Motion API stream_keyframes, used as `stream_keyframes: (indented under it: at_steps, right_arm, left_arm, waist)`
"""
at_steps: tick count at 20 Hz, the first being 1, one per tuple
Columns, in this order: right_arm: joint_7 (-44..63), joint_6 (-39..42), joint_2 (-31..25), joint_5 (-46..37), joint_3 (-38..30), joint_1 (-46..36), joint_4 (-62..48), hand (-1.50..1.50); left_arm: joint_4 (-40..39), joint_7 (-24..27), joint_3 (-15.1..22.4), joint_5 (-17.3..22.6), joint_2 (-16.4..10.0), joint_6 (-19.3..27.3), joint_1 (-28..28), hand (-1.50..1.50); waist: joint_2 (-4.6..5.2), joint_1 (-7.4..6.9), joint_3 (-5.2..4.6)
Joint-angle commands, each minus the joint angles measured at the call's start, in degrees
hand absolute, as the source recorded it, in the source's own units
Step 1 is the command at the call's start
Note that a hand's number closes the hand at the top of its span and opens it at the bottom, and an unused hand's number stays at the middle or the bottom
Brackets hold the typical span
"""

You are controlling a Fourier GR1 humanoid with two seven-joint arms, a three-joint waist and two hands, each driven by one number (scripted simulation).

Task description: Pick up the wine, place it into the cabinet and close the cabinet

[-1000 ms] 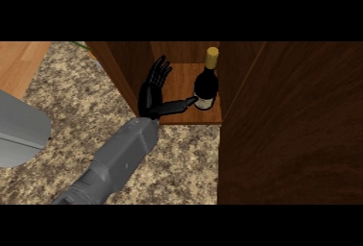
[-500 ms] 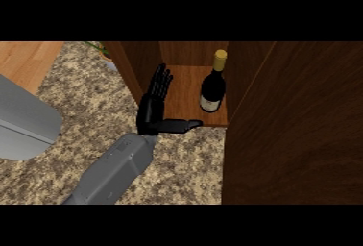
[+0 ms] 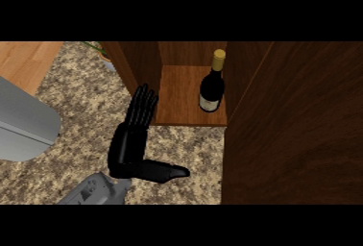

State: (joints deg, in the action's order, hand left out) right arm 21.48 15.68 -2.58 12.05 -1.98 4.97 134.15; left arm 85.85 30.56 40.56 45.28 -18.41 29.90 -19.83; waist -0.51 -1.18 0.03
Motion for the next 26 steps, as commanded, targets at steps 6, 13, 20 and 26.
stream_keyframes:
  at_steps: [6,13,20,26]
  right_arm:
    - [4.1,1.72,-4.49,1.62,-1.19,-5.42,-0.74,1.5]
    - [3.04,14.15,-9.81,3.32,5.12,1.73,1.58,1.5]
    - [10.68,12.58,-7.21,6.54,16.66,6.9,7.24,1.5]
    - [14.81,7.7,-3.08,0.25,28.64,5.22,11.72,1.5]
  left_arm:
    - [25.02,-6.34,-0.06,-5.01,-9.5,5.19,14.03,-1.5]
    - [30.14,-2.28,-2.28,-7.33,-12.97,6.37,23.07,-1.5]
    - [38.43,0.62,-6.2,-7.78,-18.95,5.96,35.66,-1.5]
    - [42.83,2.97,-17.51,-0.45,-23.58,-2.22,44.82,-1.5]
  waist:
    - [0.33,0.38,-0.03]
    - [0.25,0.38,-0.04]
    - [0.11,0.27,-0.1]
    - [0.06,0.3,-0.15]
